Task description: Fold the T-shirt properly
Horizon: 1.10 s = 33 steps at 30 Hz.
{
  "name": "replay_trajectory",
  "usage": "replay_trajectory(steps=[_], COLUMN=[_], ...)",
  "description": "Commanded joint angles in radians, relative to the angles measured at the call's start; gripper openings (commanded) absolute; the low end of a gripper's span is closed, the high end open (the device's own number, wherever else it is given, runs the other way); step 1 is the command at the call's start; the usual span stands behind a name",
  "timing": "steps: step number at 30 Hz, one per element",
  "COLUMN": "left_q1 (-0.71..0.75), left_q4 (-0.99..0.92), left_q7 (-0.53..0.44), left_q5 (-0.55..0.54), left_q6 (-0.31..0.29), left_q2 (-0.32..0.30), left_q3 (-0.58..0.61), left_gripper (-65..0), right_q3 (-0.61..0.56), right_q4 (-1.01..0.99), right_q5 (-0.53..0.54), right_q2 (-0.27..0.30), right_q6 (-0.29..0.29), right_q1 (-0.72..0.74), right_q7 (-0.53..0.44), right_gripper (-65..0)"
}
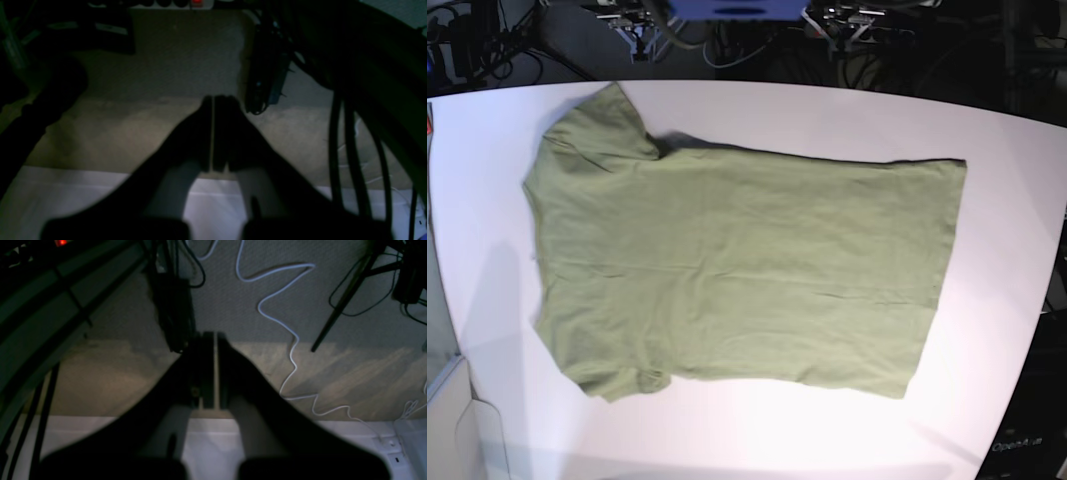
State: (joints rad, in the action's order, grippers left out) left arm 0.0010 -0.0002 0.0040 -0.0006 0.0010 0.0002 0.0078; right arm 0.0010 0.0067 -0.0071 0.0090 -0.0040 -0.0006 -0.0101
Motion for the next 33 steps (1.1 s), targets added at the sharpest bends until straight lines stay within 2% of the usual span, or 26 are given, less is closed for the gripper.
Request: replay_trajectory(steps=[1,14,16,19,26,33], left_q1=[0.003,0.003,0.014,0.044,0.162,0.267], left_q4=[0.000,0.000,0.006,0.022,0.016,0.015], left_q7=[0.001,-0.002,-0.005,-0.077,-0.419,-0.684], left_q5=[0.003,0.001,0.003,0.004,0.004,0.004], left_q6=[0.004,0.004,0.003,0.003,0.003,0.001], left_q2=[0.001,0.001,0.001,0.001,-0.009,-0.030], left_q3=[0.001,-0.001,0.002,0.002,0.002,0.002], left_gripper=[-64.4,-64.5,-64.4,-64.4,-64.4,-64.4], right_q3=[-0.002,-0.002,0.000,0.001,-0.003,-0.005], right_q4=[0.002,0.002,0.002,0.002,0.002,0.000], right_q5=[0.005,0.005,0.006,0.006,0.003,0.003], right_q2=[0.004,0.004,0.004,0.004,0.004,0.006], right_q6=[0.014,0.011,0.011,0.008,0.008,0.008], right_q1=[0.000,0.000,-0.003,-0.046,-0.174,-0.315], right_q7=[0.002,0.000,-0.038,-0.167,-0.531,-0.853], right_gripper=[-65.0,-65.0,-65.0,-65.0,-65.0,-65.0])
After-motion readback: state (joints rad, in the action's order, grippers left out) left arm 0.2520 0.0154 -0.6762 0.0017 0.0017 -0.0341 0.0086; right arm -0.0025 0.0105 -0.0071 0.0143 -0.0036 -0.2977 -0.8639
